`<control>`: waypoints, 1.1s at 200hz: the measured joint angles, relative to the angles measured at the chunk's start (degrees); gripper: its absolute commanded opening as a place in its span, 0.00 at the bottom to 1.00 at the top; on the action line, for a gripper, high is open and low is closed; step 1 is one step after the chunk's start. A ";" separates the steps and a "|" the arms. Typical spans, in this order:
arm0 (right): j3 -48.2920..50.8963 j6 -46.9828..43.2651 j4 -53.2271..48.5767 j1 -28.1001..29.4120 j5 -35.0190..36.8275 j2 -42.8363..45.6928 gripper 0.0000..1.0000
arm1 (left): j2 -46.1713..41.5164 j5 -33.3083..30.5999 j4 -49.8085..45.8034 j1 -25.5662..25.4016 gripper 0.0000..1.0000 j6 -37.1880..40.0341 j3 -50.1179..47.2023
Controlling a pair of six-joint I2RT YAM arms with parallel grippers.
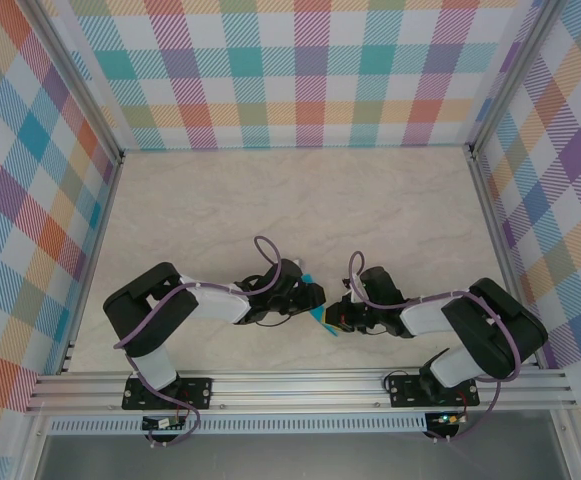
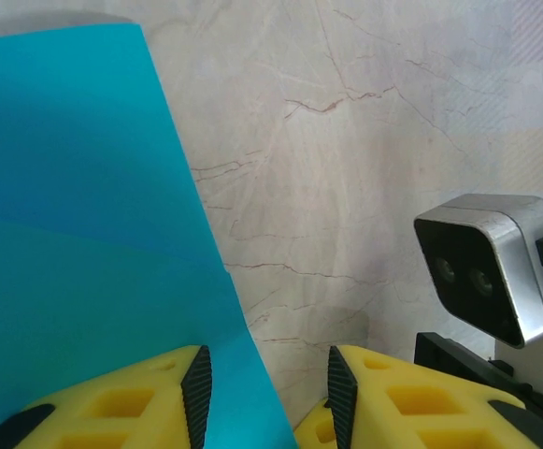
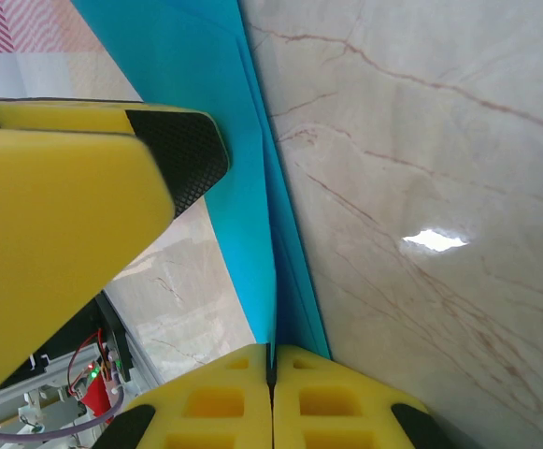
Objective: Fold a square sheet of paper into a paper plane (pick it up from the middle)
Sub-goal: Fold the wing for the fifth time at the center of the table.
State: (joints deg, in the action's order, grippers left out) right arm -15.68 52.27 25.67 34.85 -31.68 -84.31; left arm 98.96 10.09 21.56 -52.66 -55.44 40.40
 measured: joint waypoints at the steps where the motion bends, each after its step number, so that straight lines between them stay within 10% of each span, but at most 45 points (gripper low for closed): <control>1: -0.02 0.02 -0.09 0.00 0.02 0.00 0.04 | -0.04 0.00 -0.02 0.00 0.44 0.11 0.00; 94: -0.50 2.21 1.79 -1.14 -3.78 -2.78 0.02 | -11.30 -1.16 -1.49 -0.09 0.51 4.02 -2.29; 220: -0.50 3.89 2.54 -1.49 -4.52 -3.21 0.05 | 0.17 -0.02 1.14 -0.50 0.46 4.31 0.07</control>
State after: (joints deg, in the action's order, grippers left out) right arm -16.19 56.16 28.21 33.36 -36.21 -87.53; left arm 99.13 10.07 22.70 -53.17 -51.13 40.47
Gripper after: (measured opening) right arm 0.048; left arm 0.472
